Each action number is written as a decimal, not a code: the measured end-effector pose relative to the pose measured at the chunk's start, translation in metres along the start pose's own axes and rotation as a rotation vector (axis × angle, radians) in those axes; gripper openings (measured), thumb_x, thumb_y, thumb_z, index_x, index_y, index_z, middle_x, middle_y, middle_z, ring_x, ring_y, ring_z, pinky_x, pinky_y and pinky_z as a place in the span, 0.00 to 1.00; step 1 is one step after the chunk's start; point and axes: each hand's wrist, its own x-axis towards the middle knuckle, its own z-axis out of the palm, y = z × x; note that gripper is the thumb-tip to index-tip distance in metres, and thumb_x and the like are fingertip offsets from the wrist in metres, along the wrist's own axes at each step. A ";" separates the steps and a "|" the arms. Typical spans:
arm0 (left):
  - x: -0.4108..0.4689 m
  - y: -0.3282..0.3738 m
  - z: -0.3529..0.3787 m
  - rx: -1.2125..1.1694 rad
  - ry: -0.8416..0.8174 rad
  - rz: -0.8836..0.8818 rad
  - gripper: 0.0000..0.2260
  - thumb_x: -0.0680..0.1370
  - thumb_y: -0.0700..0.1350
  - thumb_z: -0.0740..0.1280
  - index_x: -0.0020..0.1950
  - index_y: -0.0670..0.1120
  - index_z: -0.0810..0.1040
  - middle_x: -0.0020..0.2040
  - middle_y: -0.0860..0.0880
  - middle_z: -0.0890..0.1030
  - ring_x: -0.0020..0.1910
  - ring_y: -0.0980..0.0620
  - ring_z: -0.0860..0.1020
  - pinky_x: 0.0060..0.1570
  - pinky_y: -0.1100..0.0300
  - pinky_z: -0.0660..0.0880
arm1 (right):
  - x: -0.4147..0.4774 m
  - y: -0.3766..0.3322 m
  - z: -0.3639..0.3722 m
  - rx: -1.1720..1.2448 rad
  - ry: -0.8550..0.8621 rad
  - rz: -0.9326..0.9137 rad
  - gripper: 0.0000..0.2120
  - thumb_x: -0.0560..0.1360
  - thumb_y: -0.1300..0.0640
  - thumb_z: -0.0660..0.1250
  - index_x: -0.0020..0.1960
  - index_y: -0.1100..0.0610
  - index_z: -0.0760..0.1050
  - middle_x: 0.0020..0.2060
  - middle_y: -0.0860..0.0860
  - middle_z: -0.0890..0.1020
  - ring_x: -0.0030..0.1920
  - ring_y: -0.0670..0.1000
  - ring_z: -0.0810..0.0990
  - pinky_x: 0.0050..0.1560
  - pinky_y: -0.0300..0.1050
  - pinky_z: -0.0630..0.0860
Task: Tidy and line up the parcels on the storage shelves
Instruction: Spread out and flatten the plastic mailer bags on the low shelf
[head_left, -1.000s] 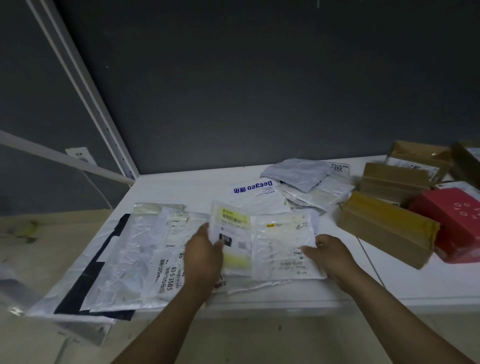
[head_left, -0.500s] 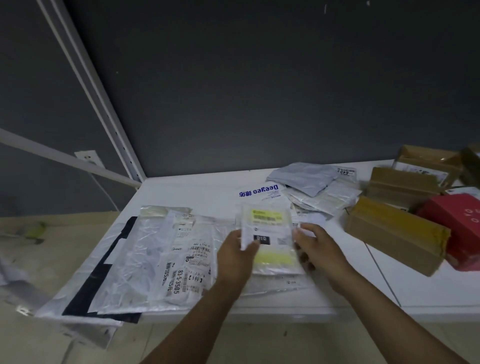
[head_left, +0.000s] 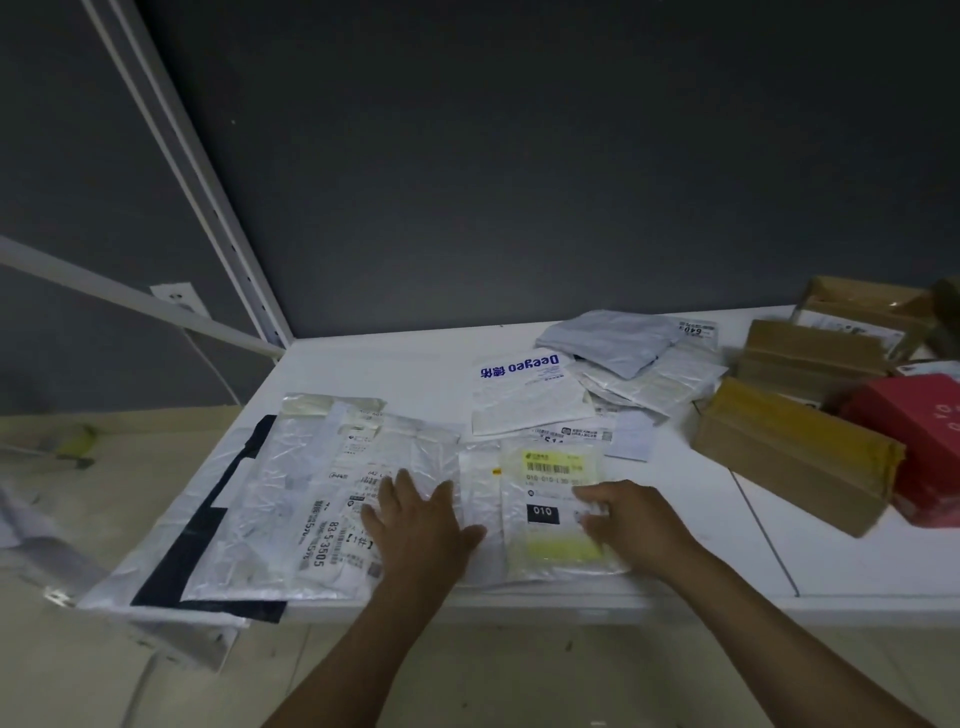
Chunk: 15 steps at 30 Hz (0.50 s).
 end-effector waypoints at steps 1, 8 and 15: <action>0.000 -0.003 -0.001 0.001 -0.006 -0.004 0.30 0.76 0.64 0.62 0.75 0.56 0.60 0.78 0.40 0.49 0.77 0.38 0.46 0.72 0.38 0.46 | -0.002 -0.003 0.001 -0.022 -0.011 -0.016 0.19 0.78 0.50 0.67 0.68 0.49 0.74 0.67 0.50 0.76 0.65 0.50 0.75 0.63 0.39 0.68; 0.025 0.017 -0.012 -0.151 0.244 0.210 0.20 0.80 0.54 0.59 0.73 0.52 0.68 0.77 0.47 0.60 0.76 0.46 0.56 0.74 0.51 0.51 | 0.000 -0.016 -0.008 -0.439 0.157 -0.121 0.23 0.74 0.35 0.59 0.64 0.45 0.76 0.58 0.49 0.72 0.59 0.51 0.71 0.54 0.45 0.70; 0.120 0.057 -0.011 -0.160 0.084 0.419 0.25 0.79 0.55 0.63 0.74 0.47 0.65 0.74 0.46 0.66 0.71 0.48 0.65 0.70 0.54 0.64 | 0.033 0.006 -0.008 -0.453 0.062 -0.256 0.30 0.78 0.36 0.55 0.76 0.48 0.61 0.73 0.53 0.64 0.73 0.53 0.60 0.70 0.46 0.57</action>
